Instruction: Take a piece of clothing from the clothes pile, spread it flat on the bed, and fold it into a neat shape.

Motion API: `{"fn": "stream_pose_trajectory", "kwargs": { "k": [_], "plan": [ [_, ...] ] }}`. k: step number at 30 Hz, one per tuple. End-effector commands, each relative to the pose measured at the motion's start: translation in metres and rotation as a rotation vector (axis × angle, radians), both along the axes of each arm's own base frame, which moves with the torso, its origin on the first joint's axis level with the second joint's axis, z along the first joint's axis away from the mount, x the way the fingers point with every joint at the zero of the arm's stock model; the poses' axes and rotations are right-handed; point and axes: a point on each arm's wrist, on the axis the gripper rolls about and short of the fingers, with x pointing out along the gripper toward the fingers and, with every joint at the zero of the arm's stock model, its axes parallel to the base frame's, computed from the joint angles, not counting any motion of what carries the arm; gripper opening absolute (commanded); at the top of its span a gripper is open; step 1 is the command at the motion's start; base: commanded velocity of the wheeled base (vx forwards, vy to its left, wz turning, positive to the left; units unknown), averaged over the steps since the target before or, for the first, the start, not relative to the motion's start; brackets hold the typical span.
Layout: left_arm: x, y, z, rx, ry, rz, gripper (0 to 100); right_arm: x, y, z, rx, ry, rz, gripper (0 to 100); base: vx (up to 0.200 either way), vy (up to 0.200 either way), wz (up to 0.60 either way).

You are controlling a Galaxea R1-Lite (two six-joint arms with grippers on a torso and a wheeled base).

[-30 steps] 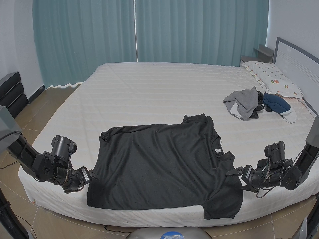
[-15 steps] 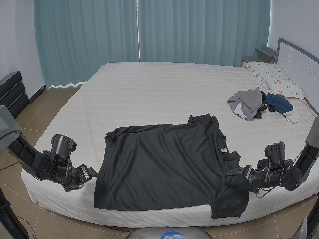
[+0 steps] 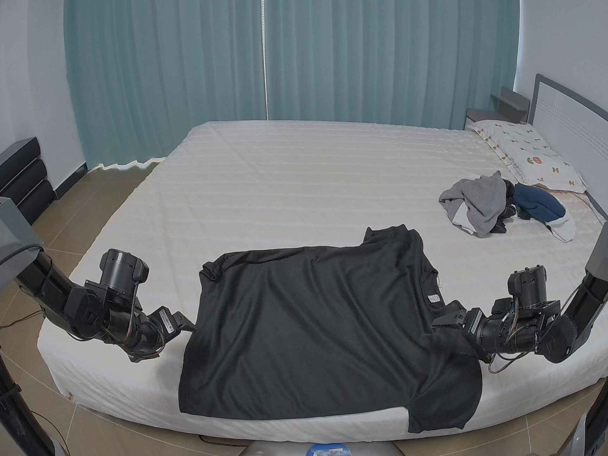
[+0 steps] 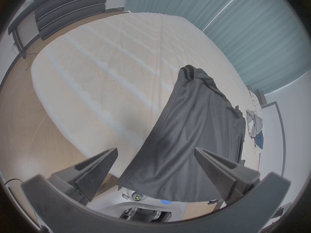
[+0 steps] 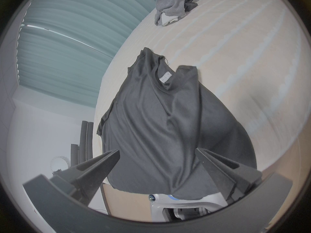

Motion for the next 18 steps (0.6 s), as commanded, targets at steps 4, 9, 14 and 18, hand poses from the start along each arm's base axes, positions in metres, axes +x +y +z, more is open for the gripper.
{"fn": "stream_pose_trajectory", "kwargs": {
  "k": [4,9,14,18],
  "plan": [
    [0.0004,-0.0058,-0.0016,-0.039,0.011,-0.005,100,-0.0002,-0.0015,0.005,0.008,-0.017,-0.004,100,0.0,0.0,0.0],
    [0.0008,-0.0078,-0.0014,-0.064,0.015,-0.012,100,0.0006,-0.0014,0.0051,0.007,-0.019,-0.005,100,0.0,-0.08,0.0],
    [-0.0005,-0.0102,-0.0021,-0.064,0.02,-0.019,100,0.0005,-0.0018,0.0036,0.006,-0.013,-0.007,100,0.0,-0.2,0.0],
    [-0.0014,-0.0105,-0.0017,-0.07,0.023,-0.007,100,0.0005,-0.0018,0.0036,0.006,-0.013,-0.007,100,0.0,-0.1,0.0]
  ]
}}
